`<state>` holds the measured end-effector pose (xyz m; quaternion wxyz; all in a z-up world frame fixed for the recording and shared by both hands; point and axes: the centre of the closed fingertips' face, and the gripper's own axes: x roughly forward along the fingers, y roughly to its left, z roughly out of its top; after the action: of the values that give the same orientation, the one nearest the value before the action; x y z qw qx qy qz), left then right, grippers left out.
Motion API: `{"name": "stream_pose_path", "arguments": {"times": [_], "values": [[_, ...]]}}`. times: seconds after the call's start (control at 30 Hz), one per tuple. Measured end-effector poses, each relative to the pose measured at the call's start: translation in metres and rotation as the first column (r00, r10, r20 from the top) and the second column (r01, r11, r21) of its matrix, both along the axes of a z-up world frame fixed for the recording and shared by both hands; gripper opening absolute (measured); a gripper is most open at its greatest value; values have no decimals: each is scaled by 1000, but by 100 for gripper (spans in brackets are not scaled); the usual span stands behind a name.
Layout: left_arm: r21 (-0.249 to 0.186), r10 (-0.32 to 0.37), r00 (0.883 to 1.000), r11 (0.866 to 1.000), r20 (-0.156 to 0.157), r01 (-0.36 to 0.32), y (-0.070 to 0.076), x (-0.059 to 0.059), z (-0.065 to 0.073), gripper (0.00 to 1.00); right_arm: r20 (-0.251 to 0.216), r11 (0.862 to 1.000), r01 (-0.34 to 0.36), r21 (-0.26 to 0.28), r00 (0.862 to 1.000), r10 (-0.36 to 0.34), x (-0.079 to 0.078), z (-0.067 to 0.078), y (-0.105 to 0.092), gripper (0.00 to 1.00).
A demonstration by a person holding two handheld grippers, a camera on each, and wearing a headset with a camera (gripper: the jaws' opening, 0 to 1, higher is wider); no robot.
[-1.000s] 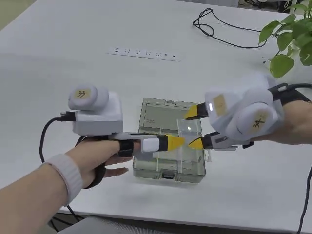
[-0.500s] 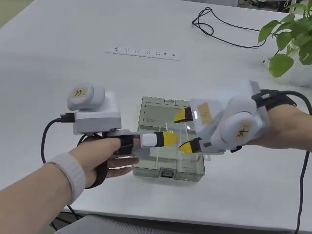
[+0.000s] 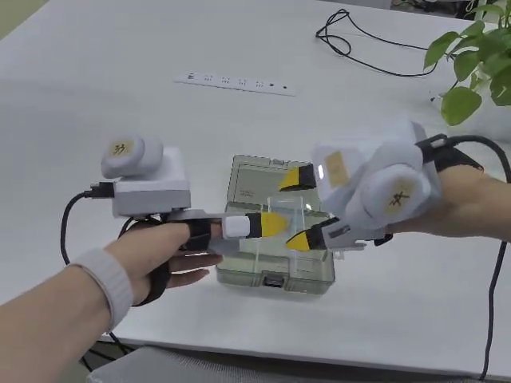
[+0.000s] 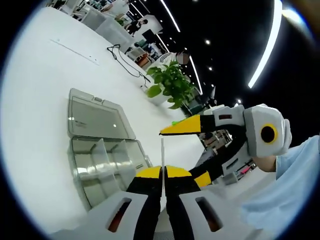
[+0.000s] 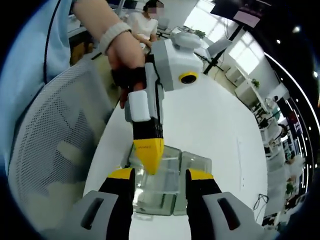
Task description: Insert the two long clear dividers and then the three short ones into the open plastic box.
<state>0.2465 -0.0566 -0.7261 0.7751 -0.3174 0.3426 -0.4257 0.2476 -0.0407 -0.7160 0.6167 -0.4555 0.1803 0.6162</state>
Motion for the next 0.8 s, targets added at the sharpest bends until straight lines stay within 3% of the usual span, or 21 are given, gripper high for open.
{"name": "stream_pose_path", "arguments": {"times": [0.07,0.2,0.23,0.3,0.37,0.5,0.57,0.6,0.63,0.67,0.7,0.73,0.8], "values": [[4,-15,1000,1000,21,14,2,-1,2,0,-71,1000,21,17,997,-20,0,7,-2,42],[23,-62,995,998,81,60,2,-4,4,0,-162,999,31,40,987,-24,3,18,-6,38],[40,-93,988,995,123,88,2,-6,5,0,-190,999,36,38,981,-28,3,19,-8,36],[64,-117,982,992,152,108,1,-9,6,0,-238,998,53,47,970,-40,6,25,-10,31],[105,-174,962,982,211,154,0,-14,6,0,-306,998,50,36,951,-37,8,25,-14,28],[149,-240,924,968,298,203,-4,-20,9,0,-374,1000,24,17,927,-16,3,28,-17,21],[171,-267,908,960,323,221,-6,-23,10,0,-426,1000,-12,-6,905,9,-10,30,-18,16],[185,-283,889,956,360,230,-8,-24,12,0,-431,1000,-5,-11,902,0,-9,29,-18,15],[190,-287,883,954,371,231,-9,-24,13,0,-448,1000,-9,-29,894,-5,-12,26,-19,15],[216,-309,869,946,386,240,-9,-25,11,0,-452,999,-22,-33,892,5,-13,25,-19,15],[219,-311,867,945,390,241,-9,-25,11,0,-458,999,-31,-40,889,9,-15,24,-20,15],[224,-331,851,940,407,258,-11,-28,13,0,-463,998,-44,-54,886,14,-17,21,-20,15],[233,-346,834,935,430,268,-12,-30,15,0,-481,995,-65,-73,876,22,-23,18,-21,12]]}}
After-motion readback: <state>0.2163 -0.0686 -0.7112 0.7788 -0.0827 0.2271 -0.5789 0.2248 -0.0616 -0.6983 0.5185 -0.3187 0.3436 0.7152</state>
